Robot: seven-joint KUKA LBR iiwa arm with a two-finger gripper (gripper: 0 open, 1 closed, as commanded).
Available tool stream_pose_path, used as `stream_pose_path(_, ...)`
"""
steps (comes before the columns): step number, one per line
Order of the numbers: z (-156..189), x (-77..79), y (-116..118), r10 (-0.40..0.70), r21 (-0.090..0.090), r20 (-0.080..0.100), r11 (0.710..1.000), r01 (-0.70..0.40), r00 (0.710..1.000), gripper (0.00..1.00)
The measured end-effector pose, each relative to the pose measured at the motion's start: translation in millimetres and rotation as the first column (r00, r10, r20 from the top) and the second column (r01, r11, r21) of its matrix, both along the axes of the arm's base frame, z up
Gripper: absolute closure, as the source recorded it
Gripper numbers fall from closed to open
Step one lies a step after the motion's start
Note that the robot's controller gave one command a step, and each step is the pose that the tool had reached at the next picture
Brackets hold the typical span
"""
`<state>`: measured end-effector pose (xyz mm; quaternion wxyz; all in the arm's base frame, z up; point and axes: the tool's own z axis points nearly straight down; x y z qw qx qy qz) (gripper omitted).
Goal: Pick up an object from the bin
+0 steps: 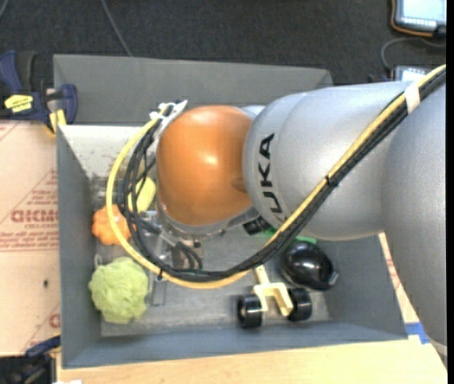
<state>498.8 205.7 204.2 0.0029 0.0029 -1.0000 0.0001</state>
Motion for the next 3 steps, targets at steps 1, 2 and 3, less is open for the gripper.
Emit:
stream_pose_path(1, 5, 1.7, -1, -0.005, 0.002, 0.007, 1.0, 0.005, 1.0, 0.0)
stream_pose_path(2, -12, 2.8, 0, 0.116, 0.002, 0.011, 0.993, -0.116, 0.993, 0.0)
stream_pose_path(3, -38, -6.2, 14, 0.242, 0.001, 0.007, 0.97, -0.242, 0.97, 0.0)
